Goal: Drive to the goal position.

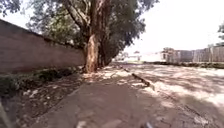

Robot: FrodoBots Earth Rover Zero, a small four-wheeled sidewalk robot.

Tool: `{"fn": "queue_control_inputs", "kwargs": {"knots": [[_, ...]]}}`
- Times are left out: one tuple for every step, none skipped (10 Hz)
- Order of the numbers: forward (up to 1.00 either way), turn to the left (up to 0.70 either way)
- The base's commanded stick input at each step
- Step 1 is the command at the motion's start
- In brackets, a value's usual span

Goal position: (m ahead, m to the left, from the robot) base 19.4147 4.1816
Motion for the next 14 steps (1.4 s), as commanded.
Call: {"fn": "queue_control_inputs", "kwargs": {"knots": [[0.70, 0.00], [0.70, -0.35], [0.70, -0.35], [0.70, -0.35], [0.70, -0.17], [0.70, 0.00], [0.70, 0.00], [0.70, 0.00], [0.70, -0.15], [0.70, -0.32], [0.70, -0.22], [0.70, -0.06], [0.70, 0.00], [0.70, 0.00]]}}
